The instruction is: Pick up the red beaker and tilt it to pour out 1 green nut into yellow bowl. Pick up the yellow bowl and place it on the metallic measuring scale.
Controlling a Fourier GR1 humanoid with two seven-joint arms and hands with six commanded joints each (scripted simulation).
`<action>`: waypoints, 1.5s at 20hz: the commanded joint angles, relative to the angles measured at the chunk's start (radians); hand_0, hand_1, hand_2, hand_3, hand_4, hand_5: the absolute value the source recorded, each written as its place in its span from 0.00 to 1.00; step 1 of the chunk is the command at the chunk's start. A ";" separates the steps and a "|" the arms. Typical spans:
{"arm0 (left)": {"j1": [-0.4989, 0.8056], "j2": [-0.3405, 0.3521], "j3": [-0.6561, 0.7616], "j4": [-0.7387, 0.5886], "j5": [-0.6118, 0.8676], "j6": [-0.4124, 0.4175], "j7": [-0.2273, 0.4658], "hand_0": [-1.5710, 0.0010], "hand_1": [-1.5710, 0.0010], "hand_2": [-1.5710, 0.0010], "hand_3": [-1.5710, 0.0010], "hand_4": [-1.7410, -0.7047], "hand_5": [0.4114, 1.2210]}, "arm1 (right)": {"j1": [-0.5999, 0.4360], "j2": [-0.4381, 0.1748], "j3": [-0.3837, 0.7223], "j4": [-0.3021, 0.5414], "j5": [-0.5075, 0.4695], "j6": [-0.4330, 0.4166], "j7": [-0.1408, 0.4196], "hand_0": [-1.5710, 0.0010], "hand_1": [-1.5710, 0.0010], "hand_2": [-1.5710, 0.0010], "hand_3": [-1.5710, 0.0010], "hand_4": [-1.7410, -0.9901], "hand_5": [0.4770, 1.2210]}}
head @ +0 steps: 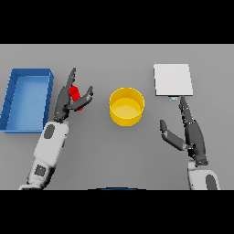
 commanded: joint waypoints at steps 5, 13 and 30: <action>-0.023 -0.026 0.022 0.058 -0.003 0.045 -0.059 0.41 0.39 0.40 0.52 0.20 0.71 | -0.009 0.007 0.009 0.000 0.026 -0.018 0.011 1.00 1.00 1.00 1.00 0.67 0.29; -0.051 -0.030 0.035 0.050 0.024 0.062 -0.086 0.07 0.07 0.07 0.10 0.05 0.89 | -0.020 0.010 0.014 0.014 0.033 -0.018 0.010 1.00 1.00 1.00 1.00 0.74 0.26; -0.168 0.177 -0.329 -0.166 -0.355 -0.075 0.219 0.00 0.00 0.00 0.01 0.00 0.91 | -0.011 -0.003 0.020 0.011 0.071 -0.032 -0.017 1.00 1.00 1.00 1.00 0.86 0.26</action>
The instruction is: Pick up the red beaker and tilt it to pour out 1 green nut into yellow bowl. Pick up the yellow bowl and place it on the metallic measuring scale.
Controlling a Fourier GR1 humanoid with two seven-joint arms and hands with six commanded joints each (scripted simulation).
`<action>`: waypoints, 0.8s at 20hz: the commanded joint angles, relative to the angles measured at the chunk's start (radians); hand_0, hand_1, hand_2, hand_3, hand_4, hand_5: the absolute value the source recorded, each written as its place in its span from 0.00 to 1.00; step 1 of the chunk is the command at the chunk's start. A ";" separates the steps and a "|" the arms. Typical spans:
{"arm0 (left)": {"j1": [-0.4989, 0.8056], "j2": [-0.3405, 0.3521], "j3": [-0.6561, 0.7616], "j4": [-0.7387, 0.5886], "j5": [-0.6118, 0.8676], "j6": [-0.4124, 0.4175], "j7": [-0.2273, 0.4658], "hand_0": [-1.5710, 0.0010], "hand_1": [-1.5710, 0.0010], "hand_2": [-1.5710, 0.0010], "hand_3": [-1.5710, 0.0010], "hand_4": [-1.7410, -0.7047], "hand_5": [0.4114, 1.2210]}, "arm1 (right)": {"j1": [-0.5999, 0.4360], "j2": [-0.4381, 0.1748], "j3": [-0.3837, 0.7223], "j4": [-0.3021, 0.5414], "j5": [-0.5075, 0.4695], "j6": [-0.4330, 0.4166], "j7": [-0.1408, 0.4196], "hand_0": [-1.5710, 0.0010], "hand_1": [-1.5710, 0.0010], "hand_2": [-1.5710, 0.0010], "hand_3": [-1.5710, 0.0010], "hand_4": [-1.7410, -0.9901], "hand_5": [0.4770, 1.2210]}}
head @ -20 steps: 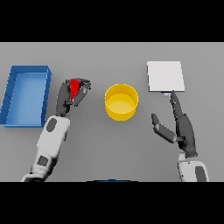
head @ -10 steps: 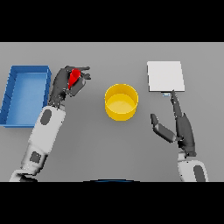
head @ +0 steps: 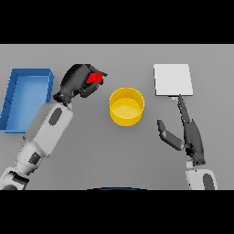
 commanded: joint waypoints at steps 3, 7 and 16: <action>-0.084 0.031 -0.124 0.028 -0.137 -0.065 0.049 0.00 0.00 0.00 0.00 0.00 0.93 | 0.011 -0.003 0.006 -0.005 0.002 0.008 -0.018 1.00 1.00 1.00 1.00 0.90 0.29; -0.210 0.062 -0.251 0.086 -0.265 -0.181 0.055 0.00 0.00 0.00 0.00 0.00 0.97 | 0.005 -0.002 0.005 -0.004 0.010 0.001 -0.007 1.00 1.00 1.00 1.00 0.90 0.28; -0.400 0.041 -0.471 0.246 -0.506 -0.369 0.008 0.00 0.00 0.00 0.00 0.05 1.00 | 0.006 -0.001 0.007 0.001 -0.009 0.023 0.001 1.00 1.00 1.00 1.00 0.90 0.28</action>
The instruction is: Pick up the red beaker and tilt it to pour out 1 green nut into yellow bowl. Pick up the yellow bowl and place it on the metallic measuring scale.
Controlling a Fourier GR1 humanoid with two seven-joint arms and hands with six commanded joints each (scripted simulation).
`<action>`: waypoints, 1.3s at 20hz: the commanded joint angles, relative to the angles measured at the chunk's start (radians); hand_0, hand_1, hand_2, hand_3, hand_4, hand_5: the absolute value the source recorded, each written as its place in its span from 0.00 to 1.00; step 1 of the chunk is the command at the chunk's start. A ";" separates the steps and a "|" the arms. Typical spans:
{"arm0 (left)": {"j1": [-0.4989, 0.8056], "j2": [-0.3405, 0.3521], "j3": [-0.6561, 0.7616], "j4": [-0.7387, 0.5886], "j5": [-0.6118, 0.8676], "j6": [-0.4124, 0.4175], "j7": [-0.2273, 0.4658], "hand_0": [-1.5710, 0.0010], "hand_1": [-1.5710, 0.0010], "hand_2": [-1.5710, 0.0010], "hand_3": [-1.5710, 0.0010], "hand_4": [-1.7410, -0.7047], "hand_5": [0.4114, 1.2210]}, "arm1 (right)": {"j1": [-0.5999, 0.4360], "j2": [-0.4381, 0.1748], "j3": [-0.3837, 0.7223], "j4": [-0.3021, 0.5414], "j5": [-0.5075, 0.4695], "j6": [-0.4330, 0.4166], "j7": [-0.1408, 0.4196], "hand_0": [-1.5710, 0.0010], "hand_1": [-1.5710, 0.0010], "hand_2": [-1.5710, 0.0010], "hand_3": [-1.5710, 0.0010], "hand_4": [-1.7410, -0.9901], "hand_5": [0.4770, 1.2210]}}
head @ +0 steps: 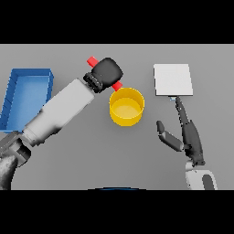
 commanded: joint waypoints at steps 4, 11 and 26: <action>-0.073 -0.007 -0.078 0.061 -0.089 -0.029 -0.015 0.00 0.00 0.00 0.00 0.02 1.00 | -0.011 0.004 0.001 0.004 -0.001 -0.001 0.008 1.00 1.00 1.00 1.00 0.90 0.29; -0.095 -0.046 -0.162 0.086 -0.185 0.006 -0.002 0.00 0.00 0.00 0.00 0.01 1.00 | -0.012 0.015 -0.001 0.007 -0.017 0.003 -0.008 1.00 1.00 1.00 1.00 0.91 0.30; -0.263 -0.119 -0.361 0.184 -0.388 -0.053 -0.124 0.00 0.00 0.00 0.00 0.01 1.00 | -0.014 0.026 0.019 0.011 0.037 -0.031 -0.021 1.00 1.00 1.00 1.00 0.94 0.28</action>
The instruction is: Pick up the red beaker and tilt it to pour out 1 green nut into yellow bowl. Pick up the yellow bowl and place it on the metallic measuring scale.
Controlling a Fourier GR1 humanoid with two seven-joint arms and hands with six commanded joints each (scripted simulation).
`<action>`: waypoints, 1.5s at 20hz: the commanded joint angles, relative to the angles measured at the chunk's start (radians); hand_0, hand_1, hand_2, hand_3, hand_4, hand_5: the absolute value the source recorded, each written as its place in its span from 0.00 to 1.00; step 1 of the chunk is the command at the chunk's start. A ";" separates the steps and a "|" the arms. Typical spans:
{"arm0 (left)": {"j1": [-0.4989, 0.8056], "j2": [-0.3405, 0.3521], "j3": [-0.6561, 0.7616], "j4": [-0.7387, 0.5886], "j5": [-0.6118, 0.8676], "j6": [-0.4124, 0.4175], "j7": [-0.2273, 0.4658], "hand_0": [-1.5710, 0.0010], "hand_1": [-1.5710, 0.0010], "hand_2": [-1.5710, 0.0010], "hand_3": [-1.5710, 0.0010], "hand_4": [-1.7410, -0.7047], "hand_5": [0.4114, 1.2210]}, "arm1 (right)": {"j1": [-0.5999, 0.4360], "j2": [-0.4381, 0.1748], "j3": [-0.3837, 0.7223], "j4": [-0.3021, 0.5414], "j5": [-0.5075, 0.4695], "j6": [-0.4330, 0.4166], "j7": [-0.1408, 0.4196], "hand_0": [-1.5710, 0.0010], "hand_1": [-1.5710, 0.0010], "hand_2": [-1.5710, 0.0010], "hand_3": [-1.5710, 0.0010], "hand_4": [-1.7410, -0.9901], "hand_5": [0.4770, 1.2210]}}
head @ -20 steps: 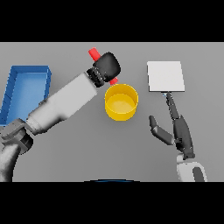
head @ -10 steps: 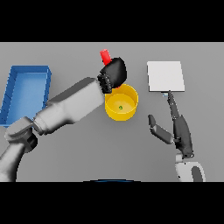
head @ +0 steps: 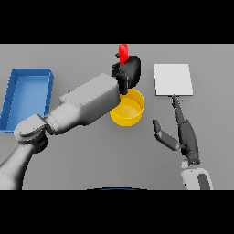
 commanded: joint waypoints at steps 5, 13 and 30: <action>-0.119 0.039 0.102 0.070 0.043 0.057 -0.026 0.00 0.00 0.00 0.00 0.01 1.00 | -0.003 -0.013 -0.007 0.002 0.006 -0.005 -0.006 1.00 1.00 1.00 1.00 0.95 0.28; -0.250 0.172 0.463 0.254 0.287 0.065 0.054 0.00 0.00 0.00 0.11 0.01 1.00 | -0.009 -0.004 -0.006 0.009 0.005 -0.014 -0.017 1.00 1.00 1.00 1.00 0.99 0.27; 0.261 0.456 1.092 0.090 0.934 0.383 0.496 0.00 0.00 0.00 0.06 0.00 1.00 | -0.015 -0.006 0.005 0.013 0.016 -0.016 0.003 1.00 1.00 1.00 1.00 0.92 0.23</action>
